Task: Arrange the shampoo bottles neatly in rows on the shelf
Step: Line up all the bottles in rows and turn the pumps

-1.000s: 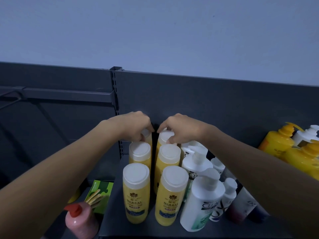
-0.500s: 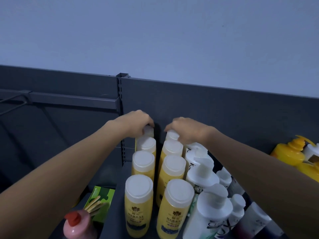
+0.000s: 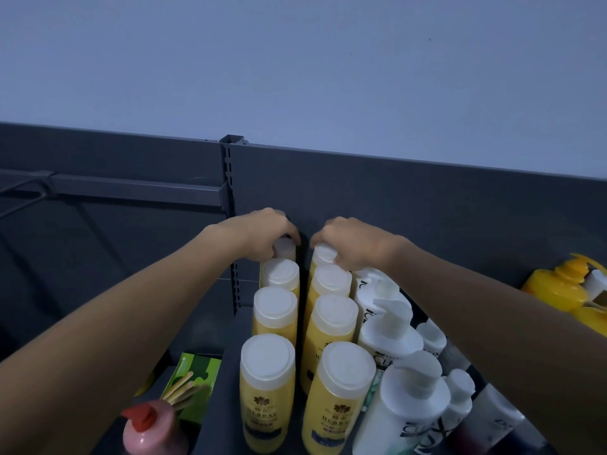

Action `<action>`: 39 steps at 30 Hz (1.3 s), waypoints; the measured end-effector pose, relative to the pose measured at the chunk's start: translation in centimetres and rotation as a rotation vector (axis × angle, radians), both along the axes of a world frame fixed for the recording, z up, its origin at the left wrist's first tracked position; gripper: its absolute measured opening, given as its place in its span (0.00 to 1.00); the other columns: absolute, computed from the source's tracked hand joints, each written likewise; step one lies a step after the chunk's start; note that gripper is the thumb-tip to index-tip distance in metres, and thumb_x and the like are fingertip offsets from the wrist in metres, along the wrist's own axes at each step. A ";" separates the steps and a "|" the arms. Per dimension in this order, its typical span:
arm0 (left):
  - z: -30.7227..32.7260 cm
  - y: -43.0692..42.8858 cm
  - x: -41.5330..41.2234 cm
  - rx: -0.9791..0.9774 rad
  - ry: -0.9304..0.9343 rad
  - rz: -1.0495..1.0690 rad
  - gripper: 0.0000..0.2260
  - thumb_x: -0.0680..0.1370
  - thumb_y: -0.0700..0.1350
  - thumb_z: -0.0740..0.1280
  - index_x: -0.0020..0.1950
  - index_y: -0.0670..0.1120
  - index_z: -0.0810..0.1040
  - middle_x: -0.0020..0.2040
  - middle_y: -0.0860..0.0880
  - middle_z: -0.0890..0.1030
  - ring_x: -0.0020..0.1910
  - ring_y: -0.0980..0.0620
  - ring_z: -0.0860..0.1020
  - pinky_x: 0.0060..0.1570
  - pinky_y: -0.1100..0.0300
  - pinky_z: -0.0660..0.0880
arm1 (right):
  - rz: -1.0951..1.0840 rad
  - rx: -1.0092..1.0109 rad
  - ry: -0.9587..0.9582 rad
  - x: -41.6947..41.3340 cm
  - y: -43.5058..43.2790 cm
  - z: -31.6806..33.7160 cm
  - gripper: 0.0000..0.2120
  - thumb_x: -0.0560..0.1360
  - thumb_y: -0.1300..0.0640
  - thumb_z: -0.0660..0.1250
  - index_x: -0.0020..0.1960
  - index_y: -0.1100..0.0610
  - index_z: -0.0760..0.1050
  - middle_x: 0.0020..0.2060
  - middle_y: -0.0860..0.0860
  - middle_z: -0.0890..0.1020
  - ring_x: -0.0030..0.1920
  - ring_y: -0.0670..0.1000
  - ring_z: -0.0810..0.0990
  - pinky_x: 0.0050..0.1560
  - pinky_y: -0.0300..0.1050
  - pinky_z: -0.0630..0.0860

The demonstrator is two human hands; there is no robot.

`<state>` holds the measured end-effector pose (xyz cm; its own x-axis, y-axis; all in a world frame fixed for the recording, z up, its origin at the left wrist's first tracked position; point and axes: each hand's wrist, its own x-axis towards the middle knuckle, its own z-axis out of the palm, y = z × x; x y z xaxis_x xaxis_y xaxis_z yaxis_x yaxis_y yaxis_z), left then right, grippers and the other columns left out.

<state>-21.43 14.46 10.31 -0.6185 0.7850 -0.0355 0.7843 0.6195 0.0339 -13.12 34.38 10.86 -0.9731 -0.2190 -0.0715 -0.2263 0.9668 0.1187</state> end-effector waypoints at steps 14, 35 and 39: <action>-0.8 0.2 -0.3 0.068 0.013 -0.011 0.24 0.76 0.39 0.70 0.70 0.58 0.77 0.59 0.51 0.73 0.60 0.47 0.74 0.58 0.48 0.76 | -0.021 -0.048 0.019 0.5 0.1 0.2 0.29 0.76 0.66 0.69 0.72 0.45 0.73 0.57 0.51 0.72 0.57 0.58 0.77 0.50 0.47 0.74; 3.7 7.1 13.7 0.273 -0.068 -0.199 0.12 0.77 0.50 0.74 0.60 0.53 0.83 0.52 0.57 0.85 0.52 0.59 0.82 0.55 0.60 0.78 | -0.178 -0.365 0.008 19.6 5.1 3.9 0.11 0.77 0.45 0.72 0.55 0.49 0.84 0.38 0.44 0.85 0.41 0.41 0.82 0.44 0.38 0.78; 1.5 9.6 15.7 0.148 -0.035 -0.237 0.18 0.75 0.53 0.75 0.64 0.53 0.81 0.54 0.55 0.84 0.50 0.55 0.82 0.53 0.55 0.80 | -0.124 -0.381 -0.133 21.7 4.3 2.5 0.20 0.72 0.40 0.75 0.60 0.48 0.82 0.43 0.42 0.84 0.46 0.41 0.83 0.51 0.41 0.80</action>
